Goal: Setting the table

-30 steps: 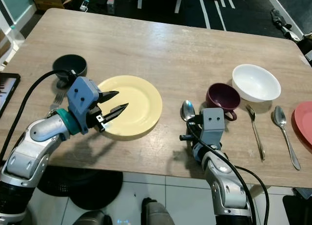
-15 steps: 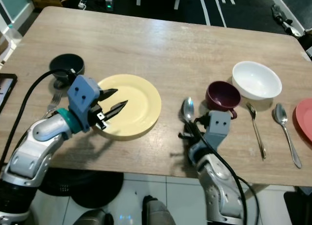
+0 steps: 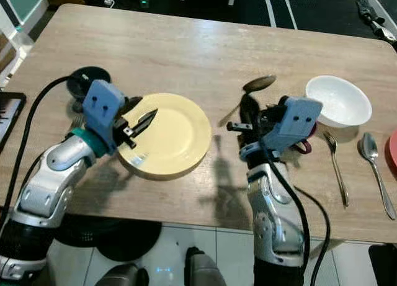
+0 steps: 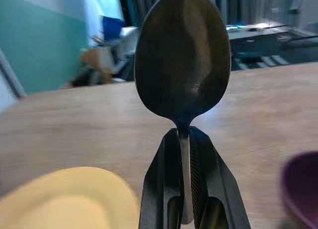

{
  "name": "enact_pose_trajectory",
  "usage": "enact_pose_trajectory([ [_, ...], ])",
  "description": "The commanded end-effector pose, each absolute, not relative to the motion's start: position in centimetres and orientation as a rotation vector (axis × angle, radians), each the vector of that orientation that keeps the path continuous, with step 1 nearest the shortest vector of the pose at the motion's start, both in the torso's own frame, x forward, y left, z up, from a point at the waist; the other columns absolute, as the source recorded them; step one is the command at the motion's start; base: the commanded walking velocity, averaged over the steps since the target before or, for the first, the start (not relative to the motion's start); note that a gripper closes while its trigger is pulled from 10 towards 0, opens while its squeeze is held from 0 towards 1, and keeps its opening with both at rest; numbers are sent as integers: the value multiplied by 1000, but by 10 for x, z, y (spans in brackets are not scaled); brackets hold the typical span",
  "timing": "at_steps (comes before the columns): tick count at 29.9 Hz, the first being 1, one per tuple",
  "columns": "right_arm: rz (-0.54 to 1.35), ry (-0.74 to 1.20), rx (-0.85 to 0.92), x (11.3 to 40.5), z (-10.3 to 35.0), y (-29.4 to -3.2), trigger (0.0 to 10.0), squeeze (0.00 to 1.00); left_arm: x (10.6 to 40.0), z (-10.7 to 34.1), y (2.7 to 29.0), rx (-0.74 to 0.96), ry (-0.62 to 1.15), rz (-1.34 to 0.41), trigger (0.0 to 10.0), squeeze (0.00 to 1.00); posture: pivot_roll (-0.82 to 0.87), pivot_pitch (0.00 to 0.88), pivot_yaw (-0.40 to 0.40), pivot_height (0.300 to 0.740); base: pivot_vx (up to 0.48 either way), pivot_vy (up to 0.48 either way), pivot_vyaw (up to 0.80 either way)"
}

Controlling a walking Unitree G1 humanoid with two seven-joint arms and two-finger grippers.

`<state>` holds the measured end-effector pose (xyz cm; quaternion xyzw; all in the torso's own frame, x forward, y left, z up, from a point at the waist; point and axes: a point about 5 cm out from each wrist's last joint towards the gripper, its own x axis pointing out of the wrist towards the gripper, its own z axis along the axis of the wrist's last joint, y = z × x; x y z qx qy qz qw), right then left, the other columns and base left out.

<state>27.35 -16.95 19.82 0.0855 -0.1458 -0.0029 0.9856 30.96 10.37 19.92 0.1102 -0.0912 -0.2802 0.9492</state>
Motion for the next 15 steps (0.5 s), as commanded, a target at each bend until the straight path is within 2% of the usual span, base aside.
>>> enact_pose_trajectory([
  [1,-63,-261,132,274,186,-174,10000,0,313,194,107,208,-150,-535,10000,0,19,49,50,740,0,0,0],
  [4,-99,-228,139,274,174,-175,10000,0,315,196,107,202,-153,-523,10000,0,25,49,54,740,0,0,0],
  [8,-43,-242,147,272,177,-169,10000,0,316,197,108,210,-156,-517,10000,0,25,50,55,740,0,0,0],
  [15,30,-259,83,267,186,-177,10000,0,317,196,107,212,-155,-518,10000,0,17,52,53,740,0,0,0],
])
